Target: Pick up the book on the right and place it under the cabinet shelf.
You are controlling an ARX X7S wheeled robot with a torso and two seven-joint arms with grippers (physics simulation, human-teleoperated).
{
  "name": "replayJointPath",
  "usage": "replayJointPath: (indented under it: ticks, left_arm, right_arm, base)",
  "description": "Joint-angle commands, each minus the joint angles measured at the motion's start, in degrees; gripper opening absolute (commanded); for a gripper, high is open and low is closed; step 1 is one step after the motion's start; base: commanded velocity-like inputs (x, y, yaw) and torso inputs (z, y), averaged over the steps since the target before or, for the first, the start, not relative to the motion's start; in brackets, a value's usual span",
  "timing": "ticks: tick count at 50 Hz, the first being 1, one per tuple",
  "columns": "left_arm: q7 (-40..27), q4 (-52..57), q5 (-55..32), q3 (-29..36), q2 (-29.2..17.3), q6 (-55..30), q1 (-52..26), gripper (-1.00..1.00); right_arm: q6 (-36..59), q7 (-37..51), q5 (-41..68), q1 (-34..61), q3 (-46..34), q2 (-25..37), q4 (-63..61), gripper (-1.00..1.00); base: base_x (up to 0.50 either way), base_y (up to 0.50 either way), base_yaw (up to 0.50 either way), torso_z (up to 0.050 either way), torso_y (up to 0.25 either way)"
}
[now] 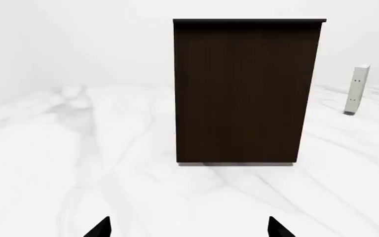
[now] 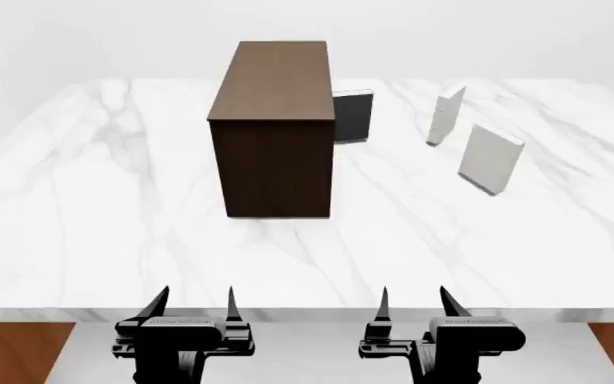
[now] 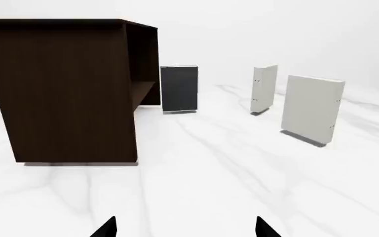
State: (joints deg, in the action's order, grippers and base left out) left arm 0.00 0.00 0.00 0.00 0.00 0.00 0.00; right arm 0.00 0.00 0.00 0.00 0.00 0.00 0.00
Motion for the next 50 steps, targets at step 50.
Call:
replayJointPath:
  ticks: [50]
  left_arm:
    - [-5.88,30.98,-9.48,2.4,-9.15,-33.72,-16.4,1.0]
  right_arm:
    - [35.61,5.65,4.15,16.46,-3.27,8.82,-30.29,1.0]
  base:
    - [0.0,0.0,0.0,0.0,0.0]
